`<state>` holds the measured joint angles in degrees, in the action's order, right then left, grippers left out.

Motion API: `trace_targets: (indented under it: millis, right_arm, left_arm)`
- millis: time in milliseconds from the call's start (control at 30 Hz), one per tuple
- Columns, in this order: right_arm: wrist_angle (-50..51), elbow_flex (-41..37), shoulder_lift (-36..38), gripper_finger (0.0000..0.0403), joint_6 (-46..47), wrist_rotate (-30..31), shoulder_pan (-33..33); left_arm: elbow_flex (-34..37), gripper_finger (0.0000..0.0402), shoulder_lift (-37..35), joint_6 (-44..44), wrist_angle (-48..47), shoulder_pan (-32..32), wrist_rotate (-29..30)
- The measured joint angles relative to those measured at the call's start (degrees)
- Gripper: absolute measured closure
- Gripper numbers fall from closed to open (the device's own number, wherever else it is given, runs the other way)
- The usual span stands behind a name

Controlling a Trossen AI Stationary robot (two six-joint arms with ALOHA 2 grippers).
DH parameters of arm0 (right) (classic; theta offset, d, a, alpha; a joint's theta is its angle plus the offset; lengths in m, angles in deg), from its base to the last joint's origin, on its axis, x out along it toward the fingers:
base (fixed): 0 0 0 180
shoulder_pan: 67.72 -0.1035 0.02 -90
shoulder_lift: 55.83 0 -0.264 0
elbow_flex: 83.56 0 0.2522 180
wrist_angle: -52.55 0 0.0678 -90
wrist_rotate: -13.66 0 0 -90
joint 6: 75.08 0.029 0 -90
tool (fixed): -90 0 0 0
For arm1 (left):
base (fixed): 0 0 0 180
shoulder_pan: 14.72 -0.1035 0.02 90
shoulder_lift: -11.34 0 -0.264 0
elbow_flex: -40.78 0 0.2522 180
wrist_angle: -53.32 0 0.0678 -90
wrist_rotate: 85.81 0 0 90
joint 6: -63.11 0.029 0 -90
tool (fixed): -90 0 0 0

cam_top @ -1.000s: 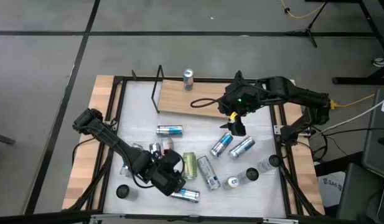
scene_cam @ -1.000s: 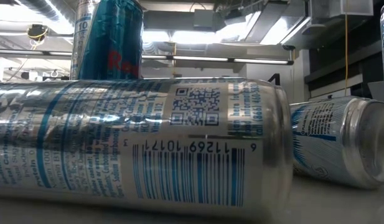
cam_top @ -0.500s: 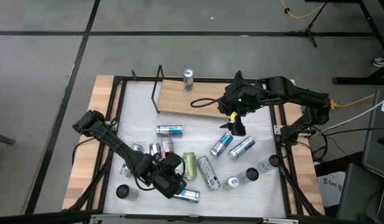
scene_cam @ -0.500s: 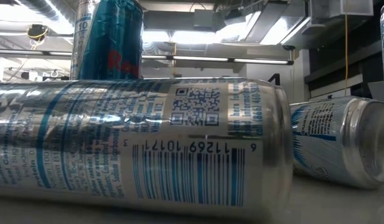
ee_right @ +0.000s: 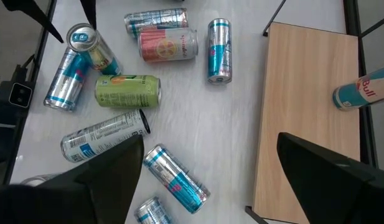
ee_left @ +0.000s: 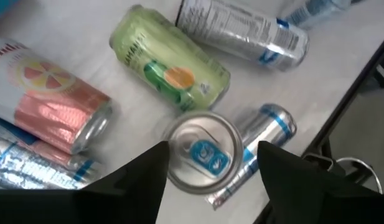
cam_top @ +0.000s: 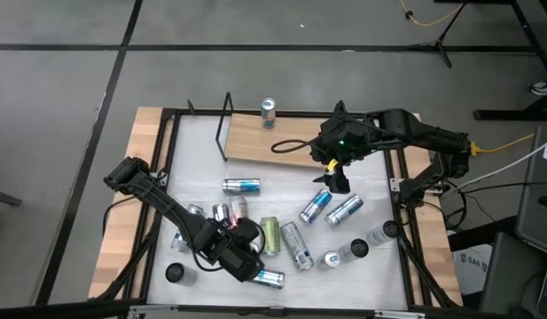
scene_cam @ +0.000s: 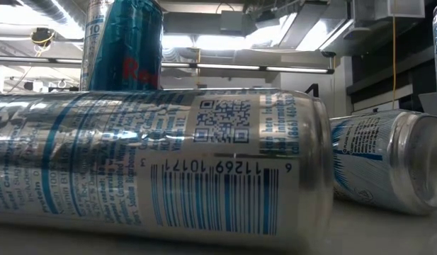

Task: Place canned beverage on shelf
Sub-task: Put the blue soda can on the shelf

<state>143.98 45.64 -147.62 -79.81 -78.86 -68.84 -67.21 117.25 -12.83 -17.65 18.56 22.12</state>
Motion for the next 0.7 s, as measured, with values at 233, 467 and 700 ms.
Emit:
trace_targets:
  millis: [233, 467, 700]
  right_arm:
    - [0.0, 0.0, 0.0, 0.0045, 0.0, 0.0, 0.0]
    - [0.0, 0.0, 0.0, 0.0045, 0.0, 0.0, 0.0]
    - [0.0, 0.0, 0.0, 0.0045, 0.0, 0.0, 0.0]
  left_arm:
    - [0.0, 0.0096, 0.0, 0.0, 0.0, 0.0, 0.5]
    - [0.0, 0.0063, 0.0, -0.1, 0.0, 0.0, 2.2]
    - [0.0, 0.0058, 0.0, -0.1, 0.0, 0.0, 5.1]
